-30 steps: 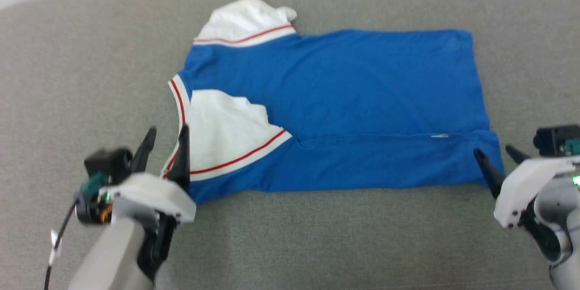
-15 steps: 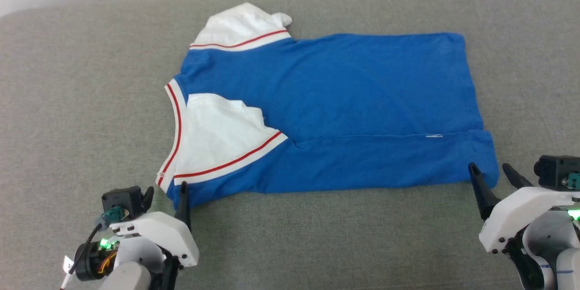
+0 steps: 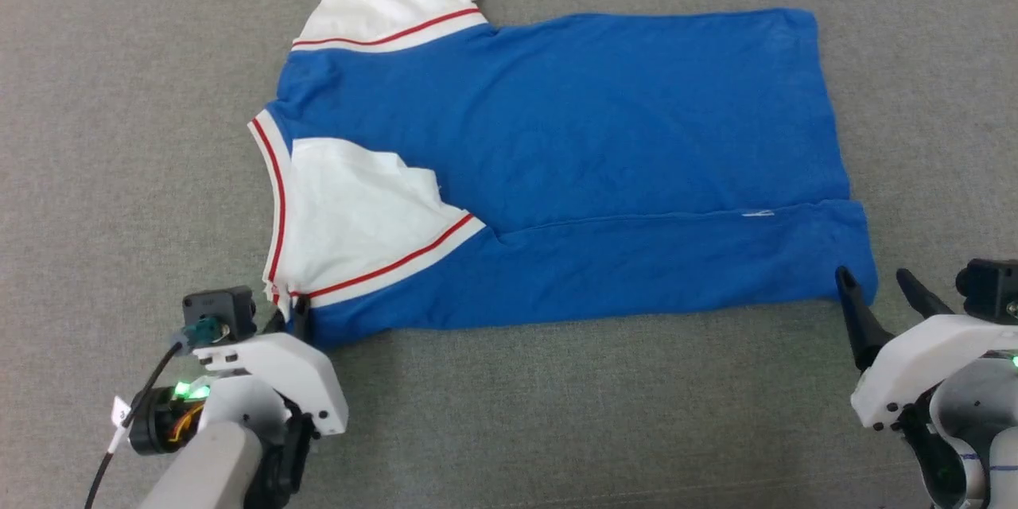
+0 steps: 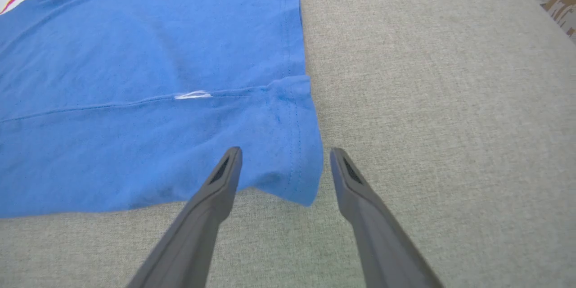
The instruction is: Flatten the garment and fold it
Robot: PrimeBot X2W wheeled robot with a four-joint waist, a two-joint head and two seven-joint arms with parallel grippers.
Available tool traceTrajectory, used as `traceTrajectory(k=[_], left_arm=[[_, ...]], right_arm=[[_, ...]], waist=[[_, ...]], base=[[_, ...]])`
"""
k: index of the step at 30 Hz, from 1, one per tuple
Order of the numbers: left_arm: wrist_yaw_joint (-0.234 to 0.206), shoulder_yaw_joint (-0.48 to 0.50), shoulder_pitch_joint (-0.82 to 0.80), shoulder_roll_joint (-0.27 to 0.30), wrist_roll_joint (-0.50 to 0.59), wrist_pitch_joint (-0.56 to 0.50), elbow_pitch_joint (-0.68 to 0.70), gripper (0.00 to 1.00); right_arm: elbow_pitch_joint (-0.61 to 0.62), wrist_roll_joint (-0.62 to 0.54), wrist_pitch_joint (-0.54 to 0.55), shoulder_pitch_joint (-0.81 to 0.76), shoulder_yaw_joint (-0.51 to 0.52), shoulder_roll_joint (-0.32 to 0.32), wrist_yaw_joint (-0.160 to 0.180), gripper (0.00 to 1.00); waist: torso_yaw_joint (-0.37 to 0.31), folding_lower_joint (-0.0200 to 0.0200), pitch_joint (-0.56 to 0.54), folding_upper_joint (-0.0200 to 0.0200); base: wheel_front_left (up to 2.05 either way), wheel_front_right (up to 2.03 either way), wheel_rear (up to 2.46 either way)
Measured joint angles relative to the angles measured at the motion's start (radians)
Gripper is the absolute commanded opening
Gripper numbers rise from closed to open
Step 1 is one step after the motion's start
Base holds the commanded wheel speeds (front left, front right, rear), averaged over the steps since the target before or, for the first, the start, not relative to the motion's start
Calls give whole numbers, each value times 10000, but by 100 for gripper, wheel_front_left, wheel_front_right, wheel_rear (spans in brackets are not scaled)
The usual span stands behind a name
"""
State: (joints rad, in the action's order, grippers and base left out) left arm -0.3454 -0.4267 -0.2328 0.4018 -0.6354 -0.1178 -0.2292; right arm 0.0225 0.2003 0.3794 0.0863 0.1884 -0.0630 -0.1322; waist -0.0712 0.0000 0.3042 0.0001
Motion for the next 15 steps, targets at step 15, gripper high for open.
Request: traceTrajectory(k=[15], left_arm=[[280, -86, 364, -512, -54, 1229, 405, 0]], right_arm=[[-1106, -44, 1072, 178, 182, -748, 0, 100]], waist=[[699, 1, -897, 0]], base=[[0, 0, 0]])
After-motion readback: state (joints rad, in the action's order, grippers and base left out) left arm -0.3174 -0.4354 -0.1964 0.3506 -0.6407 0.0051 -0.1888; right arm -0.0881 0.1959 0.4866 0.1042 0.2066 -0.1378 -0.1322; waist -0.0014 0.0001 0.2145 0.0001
